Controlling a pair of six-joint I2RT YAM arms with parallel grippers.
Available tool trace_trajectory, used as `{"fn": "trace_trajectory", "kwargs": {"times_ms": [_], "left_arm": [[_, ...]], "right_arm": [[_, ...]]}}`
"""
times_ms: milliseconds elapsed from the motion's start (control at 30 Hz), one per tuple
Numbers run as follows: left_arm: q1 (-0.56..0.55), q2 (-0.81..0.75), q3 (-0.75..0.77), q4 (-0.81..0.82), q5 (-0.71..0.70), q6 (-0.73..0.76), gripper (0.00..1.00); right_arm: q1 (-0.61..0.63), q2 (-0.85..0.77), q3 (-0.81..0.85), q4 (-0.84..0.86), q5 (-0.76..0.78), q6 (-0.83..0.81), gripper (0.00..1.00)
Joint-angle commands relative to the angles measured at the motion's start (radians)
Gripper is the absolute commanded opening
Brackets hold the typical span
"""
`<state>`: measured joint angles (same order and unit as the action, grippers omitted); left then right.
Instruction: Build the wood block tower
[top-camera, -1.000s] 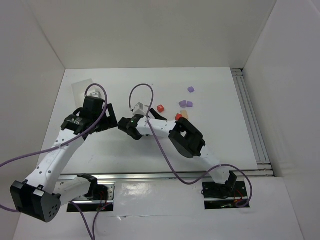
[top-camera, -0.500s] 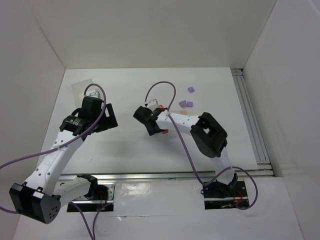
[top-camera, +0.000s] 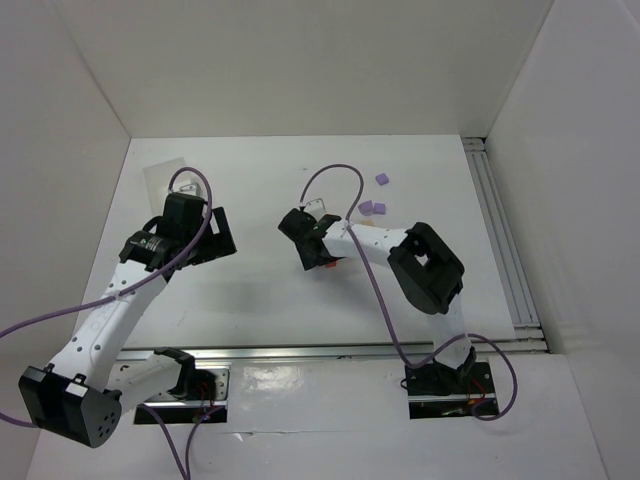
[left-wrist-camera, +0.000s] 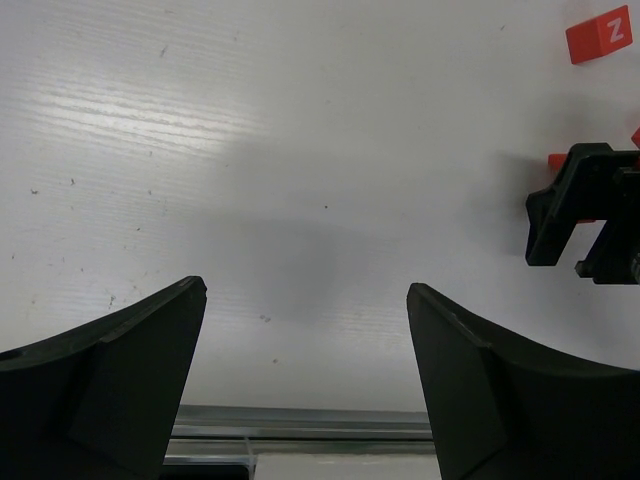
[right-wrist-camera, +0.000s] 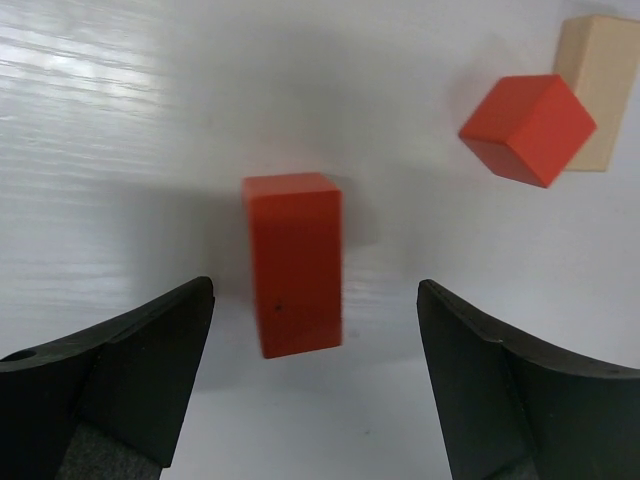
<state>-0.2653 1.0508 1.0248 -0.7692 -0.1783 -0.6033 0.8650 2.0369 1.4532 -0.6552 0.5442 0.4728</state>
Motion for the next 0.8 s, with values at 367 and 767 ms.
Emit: {"fn": "trace_trajectory", "kwargs": {"times_ms": [367,767], "left_arm": [[0.005,-0.011,0.023,0.045,0.043,0.014,0.94],[0.005,-0.011,0.014,0.054,0.062,0.014,0.94]], "right_arm": [[-0.136,-0.181,-0.143,-0.006,0.034,-0.016,0.89],[-0.189,-0.323,-0.162,0.017,-0.055,0.03,0.92]]}}
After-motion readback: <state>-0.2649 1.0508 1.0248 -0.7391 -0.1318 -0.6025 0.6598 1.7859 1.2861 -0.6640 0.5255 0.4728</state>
